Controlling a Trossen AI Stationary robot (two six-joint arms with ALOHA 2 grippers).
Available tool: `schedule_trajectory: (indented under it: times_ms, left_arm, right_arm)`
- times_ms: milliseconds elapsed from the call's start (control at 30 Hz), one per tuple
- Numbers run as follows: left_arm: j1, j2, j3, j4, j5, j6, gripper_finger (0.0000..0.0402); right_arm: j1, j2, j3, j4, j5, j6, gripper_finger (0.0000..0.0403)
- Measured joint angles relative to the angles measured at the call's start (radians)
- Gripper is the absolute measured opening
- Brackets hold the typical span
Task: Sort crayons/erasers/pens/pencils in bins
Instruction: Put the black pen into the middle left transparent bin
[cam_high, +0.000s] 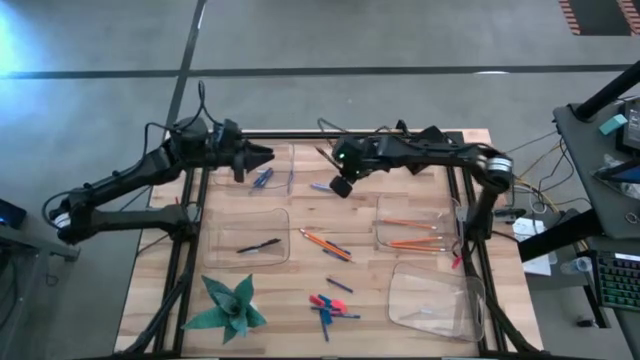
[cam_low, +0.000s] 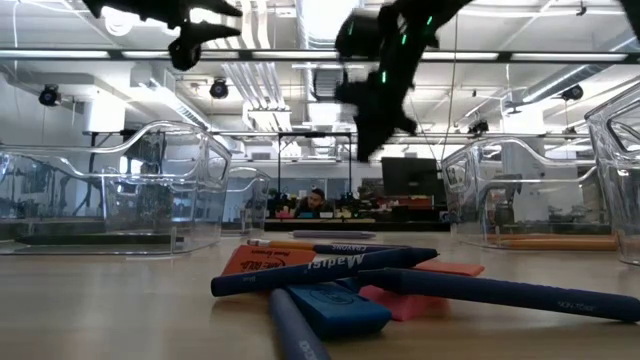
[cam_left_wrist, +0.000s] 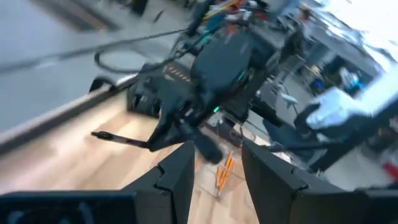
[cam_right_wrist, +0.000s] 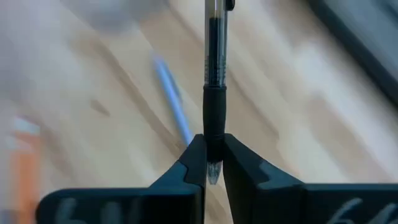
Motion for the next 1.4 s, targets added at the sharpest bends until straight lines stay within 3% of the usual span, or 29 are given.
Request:
schedule_trajectory:
  times_ms: [267, 500, 767, 1400]
  left_arm:
    - [-0.028, 0.068, 0.000, 0.188, 0.006, 0.211, 0.0121]
    - [-0.029, 0.121, 0.014, 0.270, 0.017, 0.212, 0.0121]
    - [-0.045, 0.187, 0.019, 0.449, 0.138, 0.103, 0.0121]
    - [-0.049, 0.253, 0.031, 0.584, 0.145, 0.063, 0.0121]
  right_arm:
    - [0.122, -0.202, -0.001, 0.321, -0.004, -0.108, 0.0024]
    - [0.179, -0.258, -0.001, 0.467, -0.003, -0.160, 0.0023]
    - [0.181, -0.222, 0.002, 0.507, -0.012, -0.173, 0.0023]
    - [0.185, -0.221, 0.002, 0.579, -0.019, -0.160, 0.0023]
